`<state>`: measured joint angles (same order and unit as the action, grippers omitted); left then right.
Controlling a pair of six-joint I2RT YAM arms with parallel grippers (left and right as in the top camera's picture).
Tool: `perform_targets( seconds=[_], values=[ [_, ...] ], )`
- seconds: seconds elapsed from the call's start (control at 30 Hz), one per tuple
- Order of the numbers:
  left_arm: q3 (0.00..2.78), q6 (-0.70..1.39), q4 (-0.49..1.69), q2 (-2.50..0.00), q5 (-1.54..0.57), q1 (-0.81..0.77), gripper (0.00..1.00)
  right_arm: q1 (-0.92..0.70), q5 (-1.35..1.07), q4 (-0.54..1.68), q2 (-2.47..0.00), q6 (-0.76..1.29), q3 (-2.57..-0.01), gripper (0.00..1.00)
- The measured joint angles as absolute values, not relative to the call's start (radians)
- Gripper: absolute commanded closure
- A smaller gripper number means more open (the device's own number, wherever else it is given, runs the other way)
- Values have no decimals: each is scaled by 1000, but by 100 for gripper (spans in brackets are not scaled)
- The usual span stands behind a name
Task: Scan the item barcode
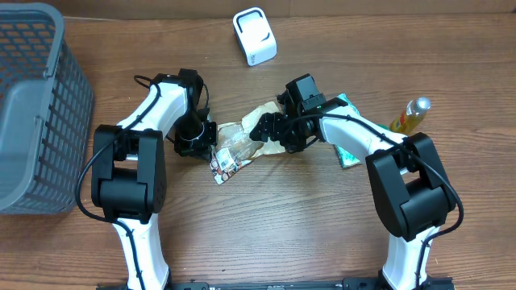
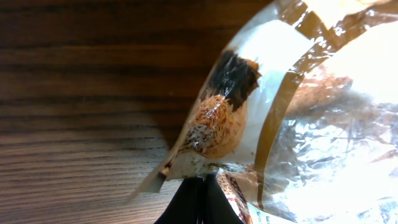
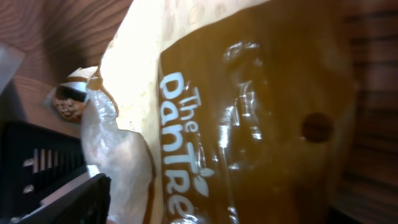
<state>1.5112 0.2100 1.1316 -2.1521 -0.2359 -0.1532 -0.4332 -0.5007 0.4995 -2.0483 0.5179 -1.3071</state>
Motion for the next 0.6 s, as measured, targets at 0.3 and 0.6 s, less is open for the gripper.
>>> perform_targets(
  seconds=[0.3, 0.6],
  values=[
    [1511, 210, 1129, -2151, -235, -153, 95, -432, -642, 406, -2092, 526, -1307, 39],
    [1511, 210, 1129, -2151, -235, -153, 95, -432, -693, 385, -2108, 528, -1305, 43]
  ],
)
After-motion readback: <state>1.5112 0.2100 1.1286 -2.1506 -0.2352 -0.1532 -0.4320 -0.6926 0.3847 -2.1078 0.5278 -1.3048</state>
